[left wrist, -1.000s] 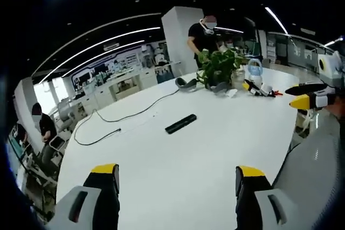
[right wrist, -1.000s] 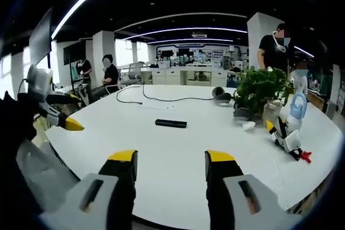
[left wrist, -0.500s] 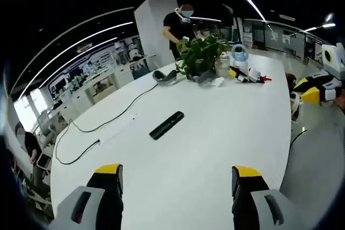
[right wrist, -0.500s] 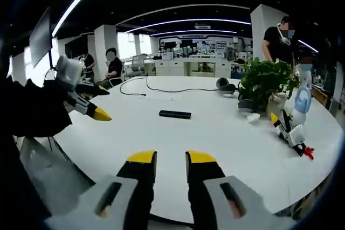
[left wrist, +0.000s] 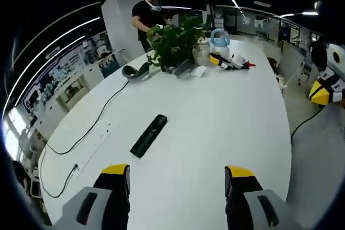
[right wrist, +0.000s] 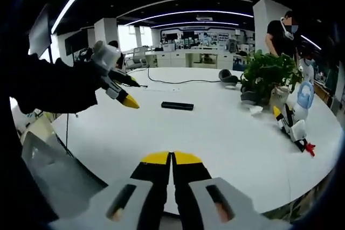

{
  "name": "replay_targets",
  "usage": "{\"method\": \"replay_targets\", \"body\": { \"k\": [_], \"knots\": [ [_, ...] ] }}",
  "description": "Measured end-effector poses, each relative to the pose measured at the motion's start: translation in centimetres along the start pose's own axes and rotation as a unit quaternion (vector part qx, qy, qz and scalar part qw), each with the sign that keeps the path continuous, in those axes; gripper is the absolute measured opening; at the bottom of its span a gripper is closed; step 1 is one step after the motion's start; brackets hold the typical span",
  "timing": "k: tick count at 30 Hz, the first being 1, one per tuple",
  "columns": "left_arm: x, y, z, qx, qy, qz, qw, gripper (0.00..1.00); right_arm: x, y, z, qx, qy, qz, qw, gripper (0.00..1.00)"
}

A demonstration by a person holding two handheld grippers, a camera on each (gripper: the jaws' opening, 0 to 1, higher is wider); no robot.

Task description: Press the specified remote control buttons in sequence, fully releasing each button before pressing the next.

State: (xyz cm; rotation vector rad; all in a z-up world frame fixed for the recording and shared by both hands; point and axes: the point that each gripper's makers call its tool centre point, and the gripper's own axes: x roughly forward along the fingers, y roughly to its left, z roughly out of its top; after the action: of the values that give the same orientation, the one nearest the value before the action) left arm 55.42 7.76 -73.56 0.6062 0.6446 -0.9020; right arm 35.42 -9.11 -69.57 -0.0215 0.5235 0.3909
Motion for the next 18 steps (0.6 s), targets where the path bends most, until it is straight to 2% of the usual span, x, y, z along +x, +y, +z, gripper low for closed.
{"method": "replay_targets", "body": {
  "k": [2,3,10,13,18],
  "knots": [
    [1.1,0.8,0.0,0.019,0.018,-0.006,0.9997,0.72,0.1,0.0,-0.2,-0.002,0.008,0.0,1.0,0.0],
    [1.7,1.3,0.4,0.026,0.013,-0.004,0.9996,0.71,0.1,0.1,-0.3,-0.002,0.01,0.0,0.9999,0.0],
    [4.7,3.8,0.9,0.057,0.039,-0.014,0.9975,0.64,0.4,0.2,-0.9,-0.004,0.029,0.002,0.9996,0.0],
    [5.9,4.8,0.7,0.049,0.051,-0.023,0.9973,0.57,0.4,0.3,-1.0,-0.006,0.033,0.001,0.9994,0.0],
    [7.9,6.2,-0.2,0.04,0.081,-0.042,0.995,0.52,0.5,0.2,-1.3,-0.006,0.042,-0.002,0.9991,0.0]
  ]
}}
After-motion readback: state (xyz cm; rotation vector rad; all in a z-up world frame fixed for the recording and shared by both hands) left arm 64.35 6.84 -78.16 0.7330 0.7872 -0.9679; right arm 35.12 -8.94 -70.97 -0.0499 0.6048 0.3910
